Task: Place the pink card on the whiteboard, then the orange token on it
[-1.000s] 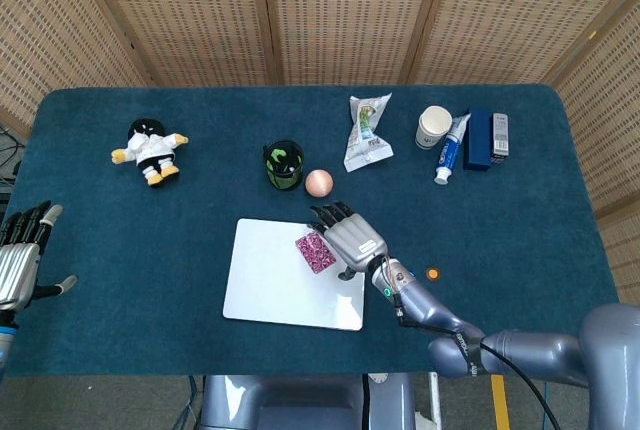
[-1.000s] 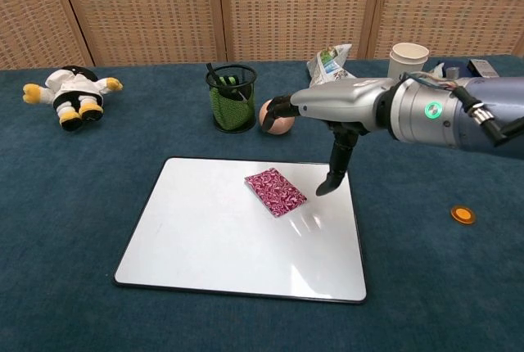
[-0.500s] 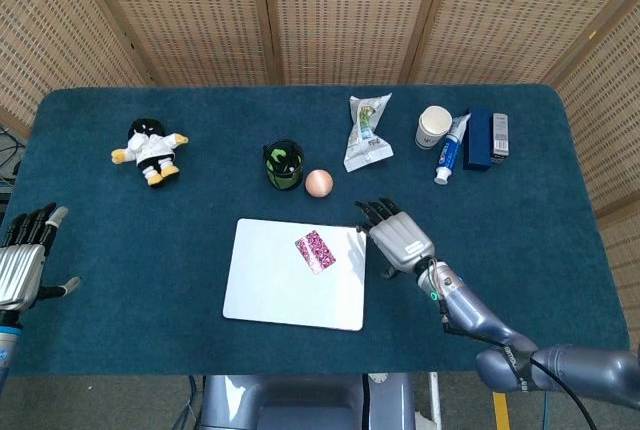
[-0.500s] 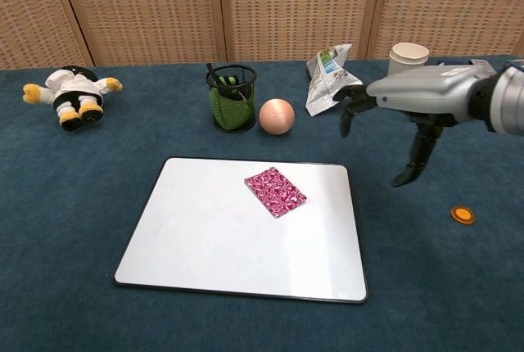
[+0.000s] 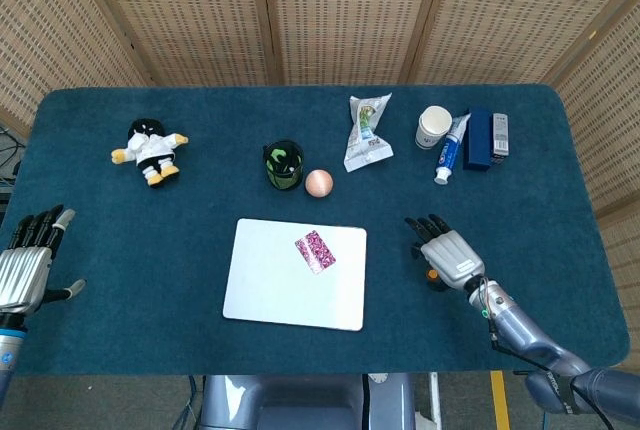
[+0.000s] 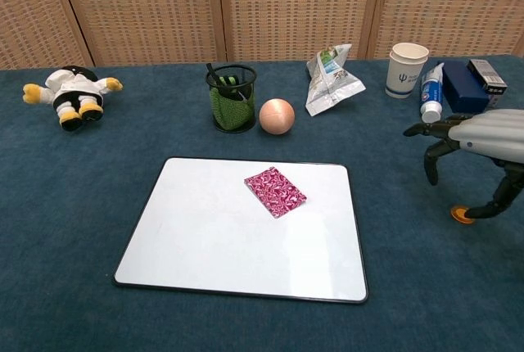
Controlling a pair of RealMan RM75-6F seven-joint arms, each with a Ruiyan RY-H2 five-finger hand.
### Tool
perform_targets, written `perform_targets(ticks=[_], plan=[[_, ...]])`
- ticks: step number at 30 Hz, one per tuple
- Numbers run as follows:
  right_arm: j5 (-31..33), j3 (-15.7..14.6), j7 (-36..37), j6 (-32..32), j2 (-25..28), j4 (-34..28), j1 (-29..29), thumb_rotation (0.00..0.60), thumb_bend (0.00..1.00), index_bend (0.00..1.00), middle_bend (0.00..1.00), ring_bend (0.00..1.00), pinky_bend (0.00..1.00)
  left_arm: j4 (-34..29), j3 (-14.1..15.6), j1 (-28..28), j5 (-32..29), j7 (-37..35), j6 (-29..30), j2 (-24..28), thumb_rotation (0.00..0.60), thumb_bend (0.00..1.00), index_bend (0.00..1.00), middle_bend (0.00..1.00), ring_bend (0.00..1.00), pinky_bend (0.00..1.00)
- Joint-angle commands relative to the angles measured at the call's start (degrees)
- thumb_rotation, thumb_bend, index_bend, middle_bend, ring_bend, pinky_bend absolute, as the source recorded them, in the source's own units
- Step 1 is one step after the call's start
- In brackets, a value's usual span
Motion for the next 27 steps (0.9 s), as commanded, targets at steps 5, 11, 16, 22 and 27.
perform_targets(ticks=[5, 11, 16, 22, 27], plan=[[-2.76, -0.36, 3.05, 0.53, -2.16, 3.54, -2.01, 0.6, 0.26, 0.41, 0.0, 0.0, 0.0, -0.05, 0.02, 0.08, 0.01, -0.14, 0.13, 0.07, 0.6, 0.0, 0.0, 0.0, 0.0, 0.0], [-4.78, -0.15, 3.86, 1.11, -3.88, 6.5, -2.96, 0.6, 0.26, 0.41, 0.0, 0.0, 0.0, 0.06, 0.02, 0.08, -0.09, -0.36, 0.03, 0.15, 0.6, 0.0, 0.0, 0.0, 0.0, 0.0], [-5.16, 0.54, 4.25, 0.6, -4.76, 8.08, -3.24, 0.6, 0.26, 0.41, 0.0, 0.0, 0.0, 0.1, -0.02, 0.11, -0.18, -0.4, 0.06, 0.12, 0.6, 0.0, 0.0, 0.0, 0.0, 0.0], [-5.24, 0.92, 4.58, -0.21, -5.32, 9.33, -3.51, 0.6, 0.31, 0.42, 0.0, 0.0, 0.0, 0.12, 0.02, 0.07, -0.24, -0.15, -0.02, 0.04, 0.6, 0.0, 0.0, 0.0, 0.0, 0.0], [-5.44, 1.1, 5.05, -1.04, -5.64, 10.46, -3.77, 0.6, 0.32, 0.43, 0.0, 0.0, 0.0, 0.15, -0.01, 0.02, -0.44, 0.09, -0.11, -0.08, 0.6, 0.0, 0.0, 0.0, 0.0, 0.0]])
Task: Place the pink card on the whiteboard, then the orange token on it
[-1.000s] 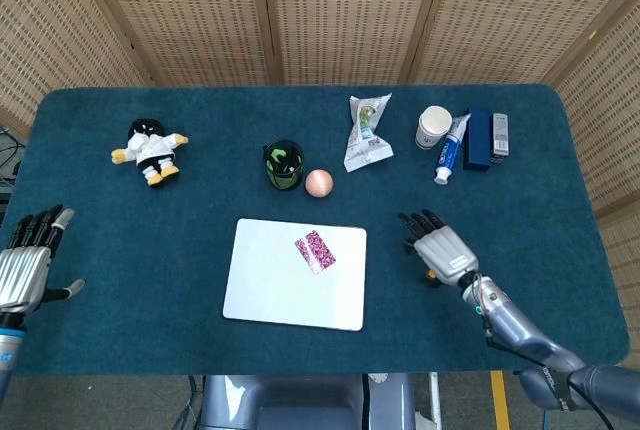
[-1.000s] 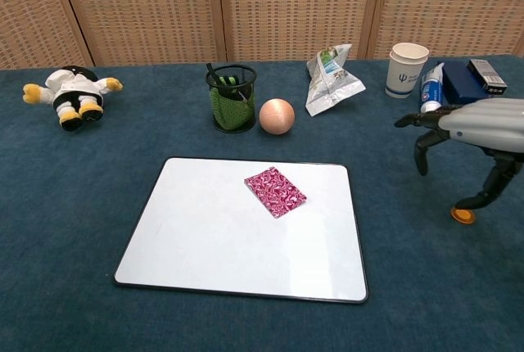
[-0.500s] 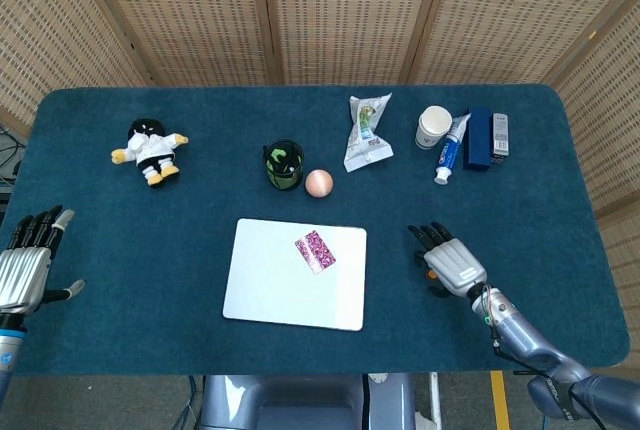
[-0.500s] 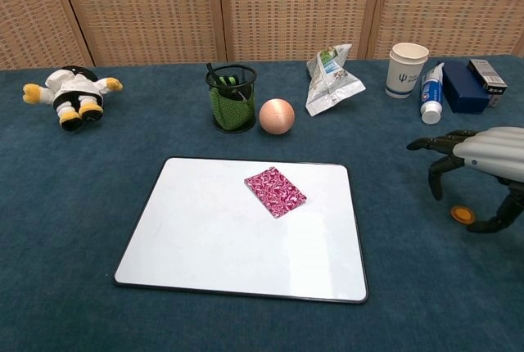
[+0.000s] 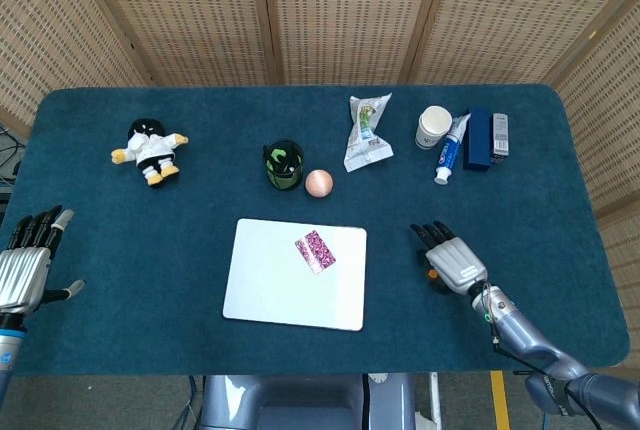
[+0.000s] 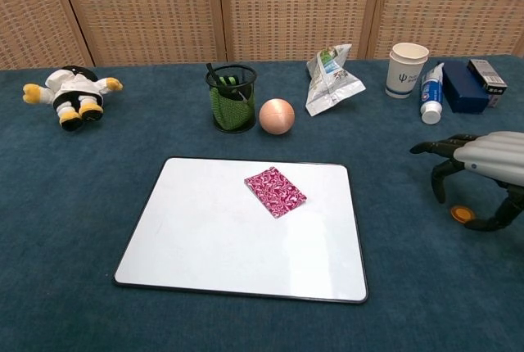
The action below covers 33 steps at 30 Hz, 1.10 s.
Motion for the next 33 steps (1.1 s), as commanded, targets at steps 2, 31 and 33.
perform_targets(ticks=[2, 31, 33], plan=[[-0.04, 0.17, 0.33, -0.52, -0.21, 0.66, -0.18, 0.6, 0.32, 0.43, 0.0, 0.0, 0.0, -0.01, 0.0, -0.05, -0.06, 0.17, -0.07, -0.05, 0.6, 0.0, 0.0, 0.0, 0.0, 0.0], [-2.35, 1.43, 3.13, -1.25, -1.45, 3.34, -1.29, 0.6, 0.4, 0.57, 0.0, 0.0, 0.0, -0.11, 0.04, -0.14, -0.33, 0.61, -0.2, -0.24, 0.6, 0.0, 0.0, 0.0, 0.0, 0.0], [-2.46, 1.59, 2.96, -1.21, -1.18, 2.85, -1.24, 0.6, 0.4, 0.57, 0.0, 0.0, 0.0, -0.1, 0.03, -0.17, -0.35, 0.53, -0.26, -0.2, 0.6, 0.0, 0.0, 0.0, 0.0, 0.0]])
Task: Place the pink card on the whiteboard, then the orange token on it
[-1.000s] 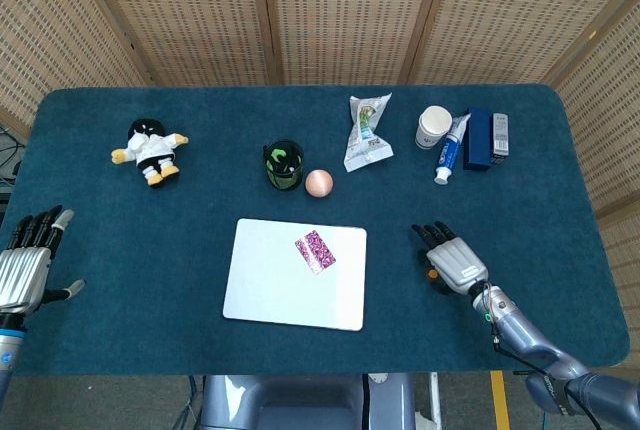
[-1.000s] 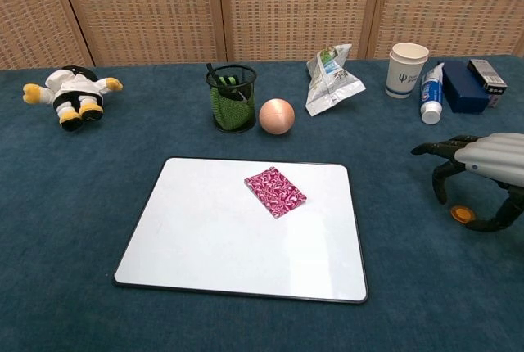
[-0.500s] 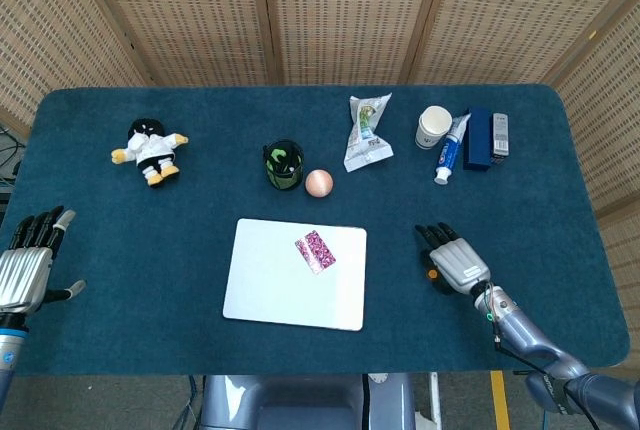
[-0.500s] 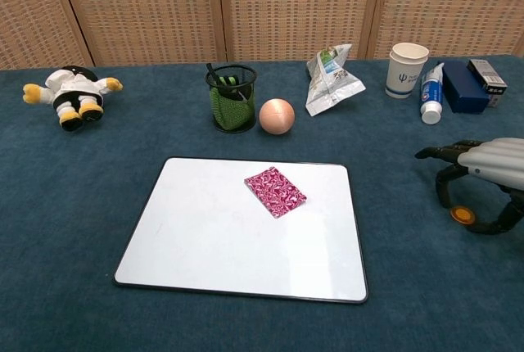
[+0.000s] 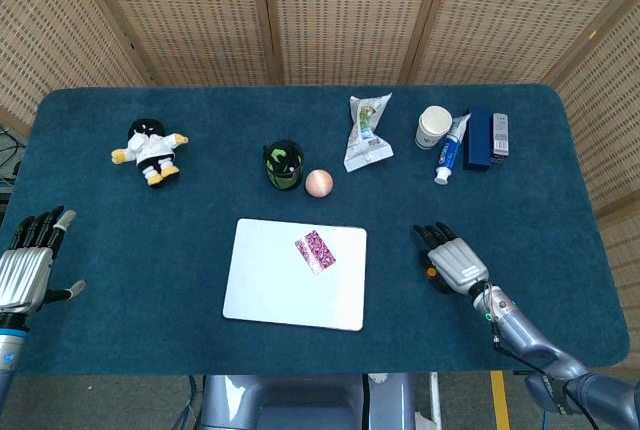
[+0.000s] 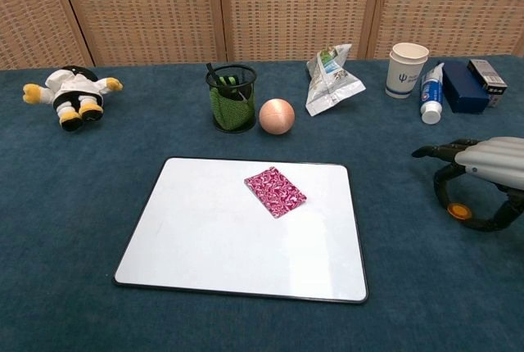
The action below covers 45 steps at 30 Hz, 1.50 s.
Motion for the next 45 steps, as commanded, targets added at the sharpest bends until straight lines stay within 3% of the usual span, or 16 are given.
perform_targets(ticks=[1, 12, 20, 26, 37, 45], plan=[[-0.14, 0.22, -0.23, 0.05, 0.33, -0.54, 0.08, 0.6, 0.4, 0.57, 0.0, 0.0, 0.0, 0.02, -0.01, -0.03, 0.0, -0.06, -0.06, 0.03, 0.6, 0.0, 0.0, 0.0, 0.0, 0.0], [0.38, 4.58, -5.33, -0.14, 3.53, -8.4, 3.39, 0.6, 0.4, 0.57, 0.0, 0.0, 0.0, -0.15, -0.02, -0.1, 0.12, -0.54, -0.19, 0.33, 0.6, 0.0, 0.0, 0.0, 0.0, 0.0], [7.59, 10.68, -15.23, -5.14, 3.47, -14.98, 8.63, 0.6, 0.4, 0.57, 0.0, 0.0, 0.0, -0.25, -0.15, -0.15, -0.13, -1.23, -0.46, 0.64, 0.6, 0.0, 0.0, 0.0, 0.0, 0.0], [14.88, 13.45, -26.41, -8.74, 0.17, -15.83, 13.6, 0.6, 0.4, 0.57, 0.0, 0.0, 0.0, 0.09, -0.22, -0.51, -0.72, -1.92, -1.59, 0.81, 0.6, 0.0, 0.0, 0.0, 0.0, 0.0], [28.92, 15.15, -39.76, -9.13, -6.86, -15.62, 20.13, 0.6, 0.4, 0.57, 0.0, 0.0, 0.0, 0.54, -0.44, -0.87, -1.46, -3.66, -2.85, 1.3, 0.6, 0.0, 0.0, 0.0, 0.0, 0.0], [34.79, 14.7, -45.33, -7.3, -10.39, -15.62, 23.54, 0.6, 0.4, 0.57, 0.0, 0.0, 0.0, 0.91, -0.41, -1.11, -1.69, -4.5, -3.66, 1.54, 0.6, 0.0, 0.0, 0.0, 0.0, 0.0]])
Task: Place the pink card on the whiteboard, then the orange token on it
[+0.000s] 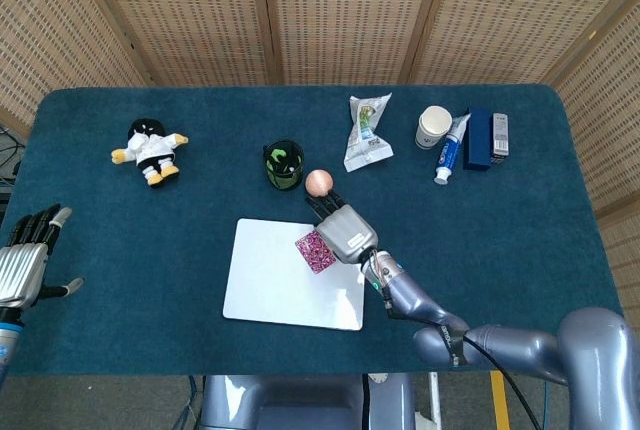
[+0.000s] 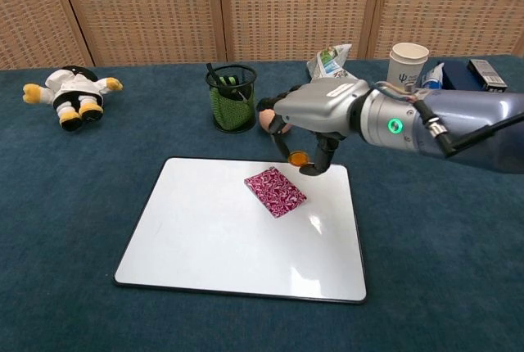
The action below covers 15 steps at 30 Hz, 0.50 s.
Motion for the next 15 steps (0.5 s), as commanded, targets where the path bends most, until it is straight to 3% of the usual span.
perform_targets(ticks=[1, 15], plan=[[2.12, -0.26, -1.84, 1.06, -1.74, 0.25, 1.4, 0.6, 0.4, 0.57, 0.0, 0.0, 0.0, 0.09, 0.02, -0.07, -0.09, -0.18, -0.21, 0.07, 0.6, 0.0, 0.0, 0.0, 0.0, 0.0], [7.83, -2.29, -4.1, 3.08, -7.55, 5.92, 4.03, 0.6, 0.4, 0.57, 0.0, 0.0, 0.0, 0.44, -0.12, -0.12, -0.95, -1.24, -0.84, 0.36, 0.6, 0.0, 0.0, 0.0, 0.0, 0.0]])
